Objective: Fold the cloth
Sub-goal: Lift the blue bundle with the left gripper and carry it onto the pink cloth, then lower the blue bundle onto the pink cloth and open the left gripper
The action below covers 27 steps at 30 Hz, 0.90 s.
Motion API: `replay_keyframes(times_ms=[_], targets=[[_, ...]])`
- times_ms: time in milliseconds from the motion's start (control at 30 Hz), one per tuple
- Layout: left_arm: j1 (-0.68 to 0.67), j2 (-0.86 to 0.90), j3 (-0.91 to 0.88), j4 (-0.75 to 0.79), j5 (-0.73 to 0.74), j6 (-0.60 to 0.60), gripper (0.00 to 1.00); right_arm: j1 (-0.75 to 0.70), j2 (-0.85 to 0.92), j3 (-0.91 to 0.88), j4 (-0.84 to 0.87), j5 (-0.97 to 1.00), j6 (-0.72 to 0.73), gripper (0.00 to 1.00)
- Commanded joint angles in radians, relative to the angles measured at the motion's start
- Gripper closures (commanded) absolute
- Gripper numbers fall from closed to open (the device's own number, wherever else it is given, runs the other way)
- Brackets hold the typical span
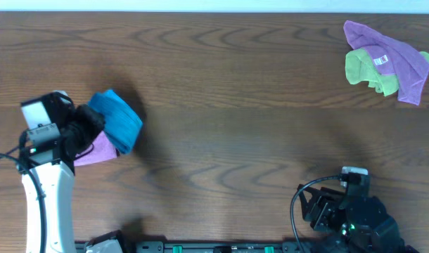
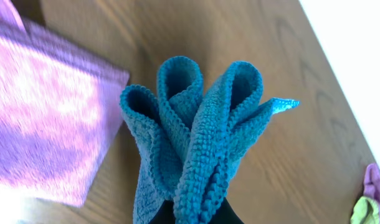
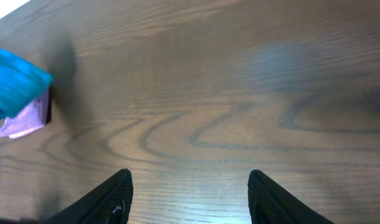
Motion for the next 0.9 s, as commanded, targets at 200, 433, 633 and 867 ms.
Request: replay_keyframes(times_ms=[200,433,633,867], targets=[[0.087,0.010,0.042,-0.005,-0.008,0.059,0.94,-0.005,-0.002,-0.001,-0.012,-0.033,-0.007,0.41],[0.174,0.015,0.042,-0.009,-0.006,0.077,0.94,-0.005,-0.002,-0.001,-0.013,-0.035,-0.007,0.42],[0.214,0.063,0.042,-0.009,-0.005,0.089,0.94,-0.005,-0.002,-0.001,-0.013,-0.036,-0.007,0.42],[0.213,0.153,0.042,0.014,0.023,0.089,0.94,-0.005,-0.002,-0.001,-0.013,-0.040,-0.007,0.43]])
